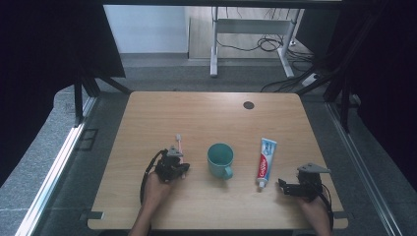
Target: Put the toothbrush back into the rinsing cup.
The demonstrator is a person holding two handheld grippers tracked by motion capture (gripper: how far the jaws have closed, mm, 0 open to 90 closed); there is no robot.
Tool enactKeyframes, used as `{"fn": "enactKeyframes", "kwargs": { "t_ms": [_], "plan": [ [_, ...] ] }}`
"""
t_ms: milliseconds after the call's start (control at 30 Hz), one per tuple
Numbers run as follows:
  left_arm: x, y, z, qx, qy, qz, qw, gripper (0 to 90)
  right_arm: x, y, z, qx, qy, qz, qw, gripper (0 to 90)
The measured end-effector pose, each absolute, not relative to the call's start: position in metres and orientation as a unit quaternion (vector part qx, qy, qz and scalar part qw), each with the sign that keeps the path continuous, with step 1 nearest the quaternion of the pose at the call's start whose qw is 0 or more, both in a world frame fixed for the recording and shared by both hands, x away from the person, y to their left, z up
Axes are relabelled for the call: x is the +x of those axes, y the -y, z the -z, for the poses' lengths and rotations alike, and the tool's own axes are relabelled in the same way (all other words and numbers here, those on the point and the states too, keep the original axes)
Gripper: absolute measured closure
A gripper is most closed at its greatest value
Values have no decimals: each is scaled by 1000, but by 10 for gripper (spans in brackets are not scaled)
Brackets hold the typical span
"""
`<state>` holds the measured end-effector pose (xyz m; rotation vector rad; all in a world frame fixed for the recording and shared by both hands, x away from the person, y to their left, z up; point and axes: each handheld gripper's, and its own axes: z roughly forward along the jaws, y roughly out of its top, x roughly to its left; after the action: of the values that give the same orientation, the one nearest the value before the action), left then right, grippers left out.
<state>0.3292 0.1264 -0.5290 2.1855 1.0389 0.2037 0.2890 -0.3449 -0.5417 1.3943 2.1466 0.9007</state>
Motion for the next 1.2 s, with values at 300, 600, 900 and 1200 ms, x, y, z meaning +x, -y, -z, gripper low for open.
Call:
{"fn": "enactKeyframes", "kwargs": {
  "t_ms": [300, 600, 900, 1200],
  "plan": [
    [320, -142, 530, 839, -415, -81, 344, 897, 289, 345, 542, 502, -773, -324, 212, 56],
    [312, -161, 531, 832, -432, -84, 336, 897, 289, 345, 542, 502, -773, -324, 212, 56],
    [307, -177, 531, 824, -446, -86, 337, 897, 289, 345, 542, 502, -773, -324, 212, 56],
    [311, -180, 518, 825, -441, -91, 340, 846, 289, 345, 542, 502, -773, -324, 212, 57]
  ]
}}
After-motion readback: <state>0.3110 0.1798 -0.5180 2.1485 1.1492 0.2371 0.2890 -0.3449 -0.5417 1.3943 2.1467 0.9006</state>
